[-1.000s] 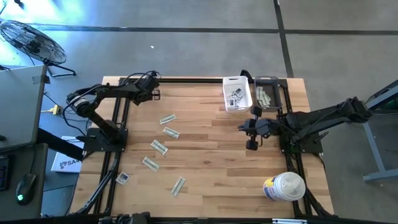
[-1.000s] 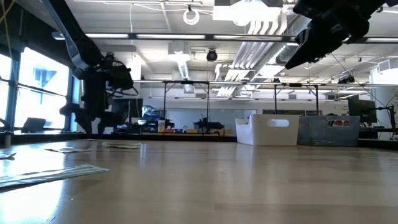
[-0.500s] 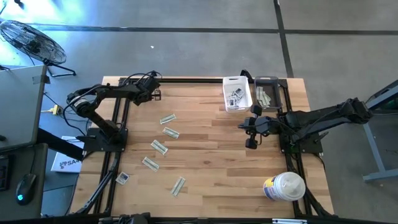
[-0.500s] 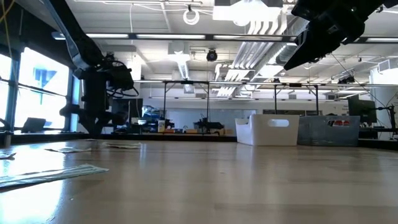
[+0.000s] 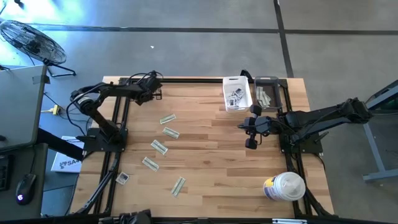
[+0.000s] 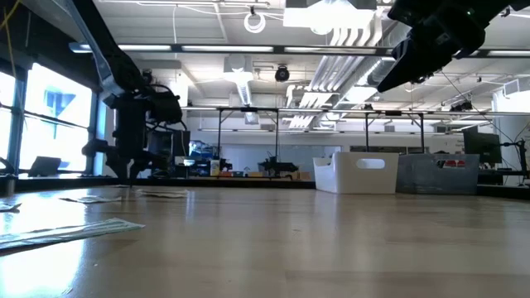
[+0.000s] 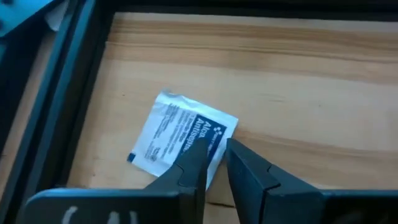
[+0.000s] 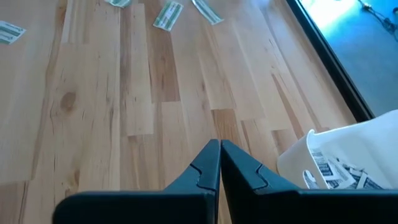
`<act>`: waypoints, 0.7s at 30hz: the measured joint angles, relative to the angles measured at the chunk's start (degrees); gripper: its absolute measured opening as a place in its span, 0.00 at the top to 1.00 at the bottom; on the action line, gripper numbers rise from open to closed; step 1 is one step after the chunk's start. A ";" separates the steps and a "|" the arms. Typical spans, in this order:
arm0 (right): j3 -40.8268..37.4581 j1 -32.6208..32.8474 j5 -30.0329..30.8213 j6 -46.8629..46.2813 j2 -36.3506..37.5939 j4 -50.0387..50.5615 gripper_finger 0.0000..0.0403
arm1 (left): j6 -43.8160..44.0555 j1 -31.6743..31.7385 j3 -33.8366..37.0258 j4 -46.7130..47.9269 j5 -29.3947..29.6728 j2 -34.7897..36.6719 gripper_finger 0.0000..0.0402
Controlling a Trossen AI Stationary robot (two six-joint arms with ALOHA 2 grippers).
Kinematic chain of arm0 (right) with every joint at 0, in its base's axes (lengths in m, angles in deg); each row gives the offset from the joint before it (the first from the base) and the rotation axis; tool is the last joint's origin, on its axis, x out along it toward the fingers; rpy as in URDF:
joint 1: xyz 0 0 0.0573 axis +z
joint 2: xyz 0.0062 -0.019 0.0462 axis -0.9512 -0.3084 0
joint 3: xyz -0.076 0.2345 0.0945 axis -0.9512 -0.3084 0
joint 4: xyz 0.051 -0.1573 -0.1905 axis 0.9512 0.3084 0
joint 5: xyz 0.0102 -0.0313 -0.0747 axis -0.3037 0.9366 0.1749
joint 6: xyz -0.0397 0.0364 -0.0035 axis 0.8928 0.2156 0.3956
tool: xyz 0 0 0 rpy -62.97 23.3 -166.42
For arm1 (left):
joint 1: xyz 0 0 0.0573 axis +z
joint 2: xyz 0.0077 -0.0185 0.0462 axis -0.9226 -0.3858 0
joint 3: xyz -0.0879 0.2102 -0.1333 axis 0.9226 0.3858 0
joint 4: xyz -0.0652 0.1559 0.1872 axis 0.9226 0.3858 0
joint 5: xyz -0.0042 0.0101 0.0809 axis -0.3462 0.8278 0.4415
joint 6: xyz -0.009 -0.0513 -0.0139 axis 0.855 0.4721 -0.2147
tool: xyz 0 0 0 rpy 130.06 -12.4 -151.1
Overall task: Pick & Place First Aid Supplies
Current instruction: Put the alcohol pad into the white bin
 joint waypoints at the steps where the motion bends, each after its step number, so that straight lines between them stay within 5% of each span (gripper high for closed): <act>1: 0.00 0.00 0.00 0.38 0.00 -0.41 0.98 | 0.63 0.05 -0.55 0.77 0.55 -0.53 0.85; 12: 0.00 0.00 -0.21 1.20 0.00 -1.41 0.98 | 3.65 0.05 -2.79 3.23 0.48 -2.76 0.85; 21: 0.00 0.02 -0.62 0.64 0.00 -1.36 0.98 | 4.20 -0.71 -2.85 3.09 0.57 -3.42 0.99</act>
